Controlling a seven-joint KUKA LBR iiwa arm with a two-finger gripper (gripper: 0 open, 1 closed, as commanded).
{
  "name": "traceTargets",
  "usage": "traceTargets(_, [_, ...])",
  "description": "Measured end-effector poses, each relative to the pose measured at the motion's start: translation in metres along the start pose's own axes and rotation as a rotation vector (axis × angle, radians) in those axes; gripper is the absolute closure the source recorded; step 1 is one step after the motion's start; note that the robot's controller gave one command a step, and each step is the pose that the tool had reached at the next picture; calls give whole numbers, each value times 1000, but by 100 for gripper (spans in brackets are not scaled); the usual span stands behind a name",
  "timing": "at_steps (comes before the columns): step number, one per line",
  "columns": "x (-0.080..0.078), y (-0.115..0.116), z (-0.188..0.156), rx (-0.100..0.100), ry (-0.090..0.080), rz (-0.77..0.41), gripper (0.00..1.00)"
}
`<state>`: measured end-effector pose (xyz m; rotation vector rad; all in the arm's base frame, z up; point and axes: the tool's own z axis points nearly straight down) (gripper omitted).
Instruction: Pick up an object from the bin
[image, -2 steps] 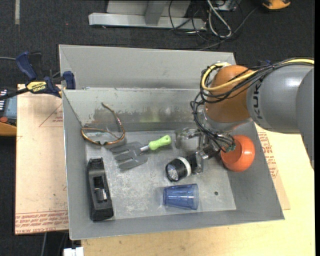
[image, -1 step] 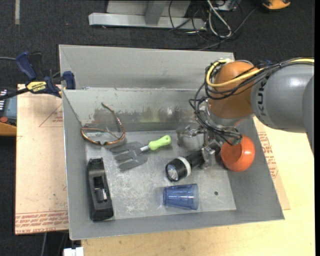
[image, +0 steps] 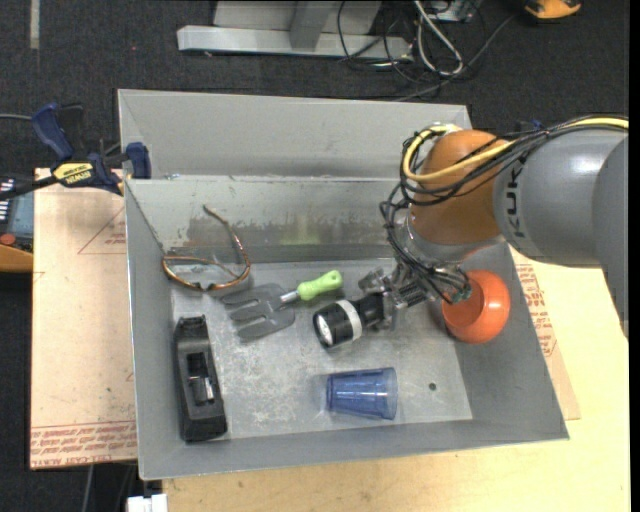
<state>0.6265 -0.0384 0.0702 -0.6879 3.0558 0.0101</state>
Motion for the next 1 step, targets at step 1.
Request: traceTargets(1, [0,0,0,0,0,0,100])
